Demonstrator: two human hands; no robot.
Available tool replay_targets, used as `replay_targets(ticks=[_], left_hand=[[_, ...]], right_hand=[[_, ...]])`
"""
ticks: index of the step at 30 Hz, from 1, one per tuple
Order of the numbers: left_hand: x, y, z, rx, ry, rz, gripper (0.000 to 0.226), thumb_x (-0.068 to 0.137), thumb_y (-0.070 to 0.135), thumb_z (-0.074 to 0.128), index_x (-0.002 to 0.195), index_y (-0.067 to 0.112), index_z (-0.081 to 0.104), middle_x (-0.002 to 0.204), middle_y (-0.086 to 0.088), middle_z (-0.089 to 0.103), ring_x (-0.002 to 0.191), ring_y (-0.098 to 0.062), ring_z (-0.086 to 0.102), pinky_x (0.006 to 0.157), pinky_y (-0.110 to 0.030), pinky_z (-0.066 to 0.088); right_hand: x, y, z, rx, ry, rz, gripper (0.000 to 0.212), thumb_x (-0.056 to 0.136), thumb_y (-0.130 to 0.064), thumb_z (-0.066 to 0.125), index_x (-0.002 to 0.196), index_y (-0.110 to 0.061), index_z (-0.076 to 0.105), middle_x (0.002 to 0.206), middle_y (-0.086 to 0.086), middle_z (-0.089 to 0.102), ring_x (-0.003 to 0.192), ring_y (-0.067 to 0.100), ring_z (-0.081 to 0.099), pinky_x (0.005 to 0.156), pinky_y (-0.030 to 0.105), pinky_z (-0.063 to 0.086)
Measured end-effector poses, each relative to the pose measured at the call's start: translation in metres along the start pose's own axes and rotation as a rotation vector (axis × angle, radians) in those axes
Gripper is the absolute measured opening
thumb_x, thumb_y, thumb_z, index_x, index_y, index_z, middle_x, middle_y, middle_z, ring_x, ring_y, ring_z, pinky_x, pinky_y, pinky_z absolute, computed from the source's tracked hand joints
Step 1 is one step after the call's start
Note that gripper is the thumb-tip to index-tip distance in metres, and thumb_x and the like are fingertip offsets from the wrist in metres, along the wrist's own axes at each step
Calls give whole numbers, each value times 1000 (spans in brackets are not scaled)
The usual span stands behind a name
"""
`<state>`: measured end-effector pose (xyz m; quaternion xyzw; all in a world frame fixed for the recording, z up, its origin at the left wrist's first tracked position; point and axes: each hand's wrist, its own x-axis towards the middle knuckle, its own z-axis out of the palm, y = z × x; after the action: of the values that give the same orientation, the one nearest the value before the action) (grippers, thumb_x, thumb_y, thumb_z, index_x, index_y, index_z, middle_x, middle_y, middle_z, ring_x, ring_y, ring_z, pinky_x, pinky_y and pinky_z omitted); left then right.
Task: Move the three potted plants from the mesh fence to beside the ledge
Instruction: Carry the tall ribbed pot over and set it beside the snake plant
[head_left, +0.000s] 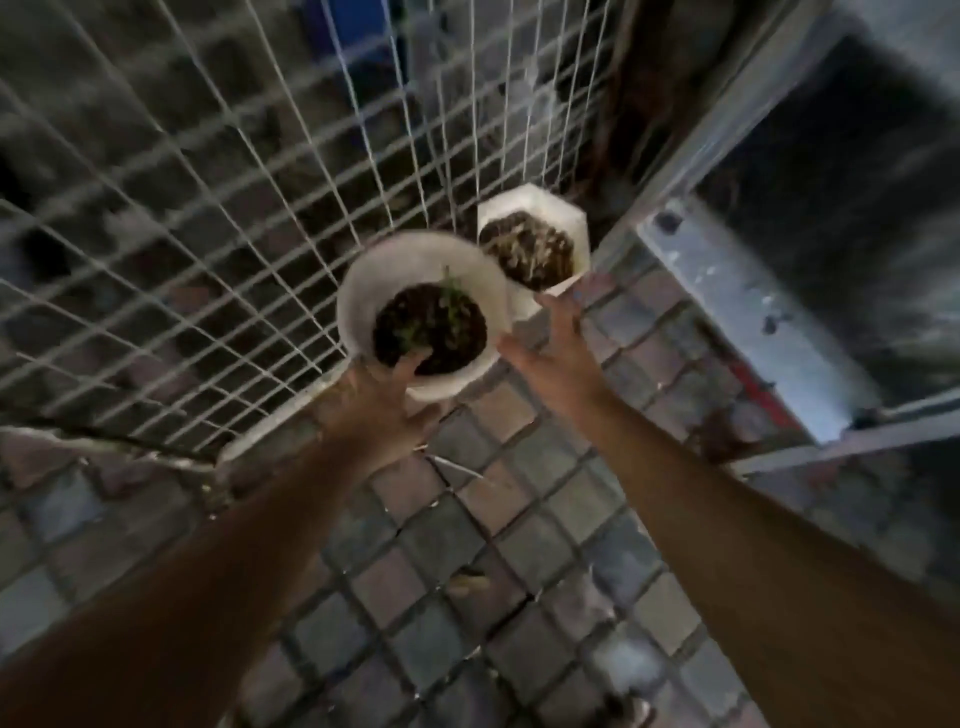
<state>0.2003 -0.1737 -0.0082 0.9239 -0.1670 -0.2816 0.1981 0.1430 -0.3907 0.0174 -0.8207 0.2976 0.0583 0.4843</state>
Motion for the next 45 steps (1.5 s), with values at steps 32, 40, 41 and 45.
replay_targets(ticks=[32, 40, 41, 45], left_hand=[[34, -63, 68, -709, 616, 263, 48, 66, 63, 85, 97, 68, 49, 166, -18, 12, 158, -40, 11, 117, -26, 41], [30, -85, 101, -872, 697, 426, 43, 76, 47, 82, 104, 34, 53, 129, -29, 56, 122, -45, 58, 103, -67, 51], [29, -88, 100, -913, 708, 437, 41, 74, 43, 84, 101, 30, 56, 119, -26, 60, 112, -44, 62, 99, -66, 53], [34, -112, 89, -1000, 670, 587, 29, 77, 23, 84, 94, 22, 60, 96, -1, 61, 93, -27, 57, 83, -61, 51]], right_hand=[[41, 105, 220, 749, 261, -354, 122, 62, -71, 86, 163, -37, 26, 164, 8, 32, 153, 28, 36, 119, 57, 40], [26, 115, 227, 777, 294, -370, 111, 68, -57, 85, 162, -38, 30, 165, 2, 37, 153, 18, 37, 121, 49, 41], [29, 120, 220, 822, 253, -355, 111, 66, -53, 89, 161, -37, 33, 164, 0, 41, 150, 17, 42, 119, 49, 44], [52, 140, 190, 671, 86, -324, 108, 60, -58, 90, 155, -38, 43, 157, 6, 42, 142, 26, 49, 114, 51, 49]])
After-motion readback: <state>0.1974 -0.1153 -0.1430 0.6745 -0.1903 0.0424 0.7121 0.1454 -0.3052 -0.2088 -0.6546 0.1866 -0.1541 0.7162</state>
